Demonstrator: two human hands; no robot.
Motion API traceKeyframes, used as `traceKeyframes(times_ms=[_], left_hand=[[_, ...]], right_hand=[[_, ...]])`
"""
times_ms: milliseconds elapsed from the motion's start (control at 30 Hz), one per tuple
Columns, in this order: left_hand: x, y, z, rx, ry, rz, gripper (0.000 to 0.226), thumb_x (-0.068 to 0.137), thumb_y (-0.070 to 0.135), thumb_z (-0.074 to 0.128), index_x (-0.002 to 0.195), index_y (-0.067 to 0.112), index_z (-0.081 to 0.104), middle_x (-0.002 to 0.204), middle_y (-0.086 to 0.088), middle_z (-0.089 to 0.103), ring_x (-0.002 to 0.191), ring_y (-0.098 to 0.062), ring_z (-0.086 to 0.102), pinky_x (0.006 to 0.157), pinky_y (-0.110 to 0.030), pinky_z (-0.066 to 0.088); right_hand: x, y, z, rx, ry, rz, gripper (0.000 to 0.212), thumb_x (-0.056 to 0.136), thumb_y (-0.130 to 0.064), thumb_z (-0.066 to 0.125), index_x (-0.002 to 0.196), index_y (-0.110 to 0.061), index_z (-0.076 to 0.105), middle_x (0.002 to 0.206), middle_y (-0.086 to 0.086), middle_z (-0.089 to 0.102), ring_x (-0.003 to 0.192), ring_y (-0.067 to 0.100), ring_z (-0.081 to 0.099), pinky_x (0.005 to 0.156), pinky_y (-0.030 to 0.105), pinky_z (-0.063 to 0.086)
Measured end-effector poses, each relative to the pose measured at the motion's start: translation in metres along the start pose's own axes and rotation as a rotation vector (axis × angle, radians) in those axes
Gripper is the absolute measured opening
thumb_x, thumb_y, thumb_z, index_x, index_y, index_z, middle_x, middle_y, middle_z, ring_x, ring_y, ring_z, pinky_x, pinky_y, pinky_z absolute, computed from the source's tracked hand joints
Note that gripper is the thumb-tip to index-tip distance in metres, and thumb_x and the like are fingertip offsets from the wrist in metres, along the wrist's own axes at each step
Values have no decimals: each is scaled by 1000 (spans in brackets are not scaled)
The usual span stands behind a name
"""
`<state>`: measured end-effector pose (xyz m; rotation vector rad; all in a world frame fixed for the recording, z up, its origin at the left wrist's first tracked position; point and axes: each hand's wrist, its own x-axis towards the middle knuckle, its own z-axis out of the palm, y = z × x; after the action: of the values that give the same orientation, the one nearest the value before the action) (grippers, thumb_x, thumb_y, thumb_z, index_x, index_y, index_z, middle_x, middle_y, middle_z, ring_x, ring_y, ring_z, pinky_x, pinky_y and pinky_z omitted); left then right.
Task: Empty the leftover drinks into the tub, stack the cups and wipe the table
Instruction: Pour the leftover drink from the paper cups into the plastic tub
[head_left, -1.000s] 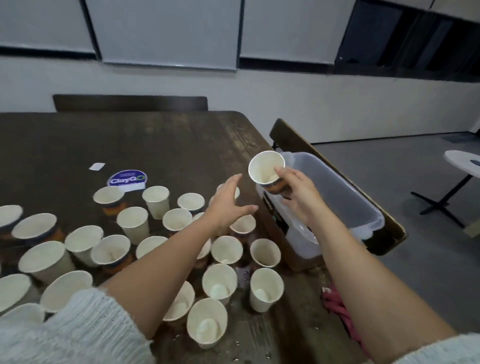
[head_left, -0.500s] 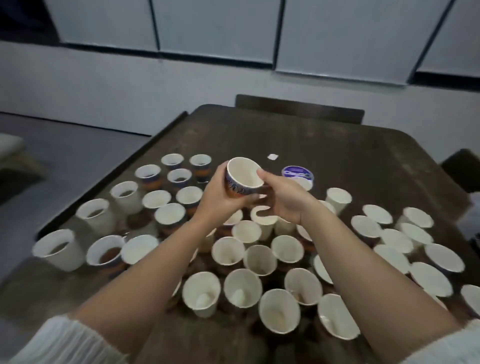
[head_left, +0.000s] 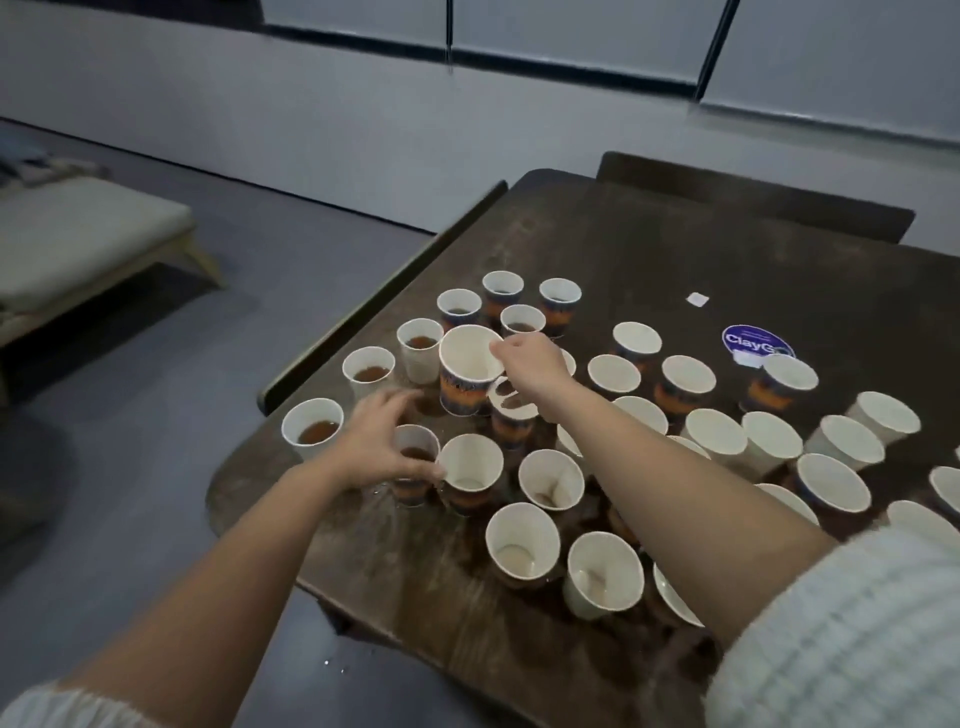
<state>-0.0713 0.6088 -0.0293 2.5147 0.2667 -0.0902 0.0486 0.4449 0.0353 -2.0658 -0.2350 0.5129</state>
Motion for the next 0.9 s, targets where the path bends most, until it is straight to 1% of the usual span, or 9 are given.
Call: traceKeyframes(times_ms=[67, 133, 267, 333, 400, 467, 633, 800, 900], left_hand=[[3, -18, 5, 70, -102, -22, 132, 34, 89, 64, 145, 25, 34, 153, -5, 26, 141, -24, 22, 116, -43, 24], [6, -26, 13, 124, -140, -9, 114, 51, 67, 80, 146, 26, 32, 153, -4, 24, 141, -24, 22, 116, -42, 26], [13, -29, 27, 103, -114, 12, 98, 65, 41, 85, 145, 25, 31, 145, -3, 31, 135, -23, 31, 108, -42, 36], [15, -31, 31, 60, -106, -10, 93, 66, 35, 84, 143, 25, 33, 137, -2, 36, 128, -22, 37, 102, -42, 42], [16, -31, 34, 27, -106, -33, 86, 67, 31, 82, 138, 26, 35, 129, 0, 39, 121, -21, 43, 97, -42, 46], [18, -31, 36, -2, -98, -48, 77, 67, 28, 81, 132, 28, 38, 122, 1, 41, 114, -19, 47, 93, -41, 48], [19, -32, 29, -99, -55, -83, 67, 70, 23, 81, 124, 28, 42, 119, 3, 42, 110, -14, 45, 80, -25, 43], [12, -30, 10, -126, -19, -136, 61, 73, 19, 80, 121, 28, 42, 120, 3, 42, 111, -14, 44, 77, -22, 45], [7, -24, -8, -98, 20, -133, 62, 73, 18, 79, 123, 26, 43, 119, 4, 38, 109, -14, 43, 81, -27, 46]], right_hand=[[7, 3, 15, -100, 3, -14, 26, 102, -21, 43, 112, -8, 64, 94, 8, 63, 67, 24, 64, 53, 30, 56], [13, 8, 27, -193, 8, 0, 31, 101, -16, 44, 124, -5, 61, 110, 13, 66, 68, 29, 68, 56, 33, 59], [26, 22, 47, -318, 27, 38, 28, 97, -6, 44, 118, -4, 61, 107, 20, 66, 79, 33, 70, 58, 35, 59], [33, 27, 54, -364, 40, 47, 25, 95, -5, 46, 114, -4, 61, 107, 19, 66, 89, 33, 68, 67, 36, 59], [37, 30, 58, -418, 45, 55, 22, 94, -6, 51, 113, -4, 62, 108, 17, 66, 95, 31, 67, 75, 34, 56], [40, 33, 61, -466, 43, 64, 21, 93, -4, 54, 112, -2, 63, 106, 17, 66, 96, 31, 66, 73, 32, 52], [46, 41, 66, -531, 46, 78, 21, 93, -3, 56, 112, -1, 63, 96, 15, 60, 99, 30, 64, 80, 32, 53], [43, 43, 63, -507, 42, 79, 17, 94, -16, 58, 106, -6, 63, 88, 8, 58, 85, 22, 61, 56, 23, 45], [34, 36, 55, -565, 120, -29, 25, 95, -24, 56, 114, -10, 64, 100, 9, 66, 95, 23, 64, 65, 27, 47]])
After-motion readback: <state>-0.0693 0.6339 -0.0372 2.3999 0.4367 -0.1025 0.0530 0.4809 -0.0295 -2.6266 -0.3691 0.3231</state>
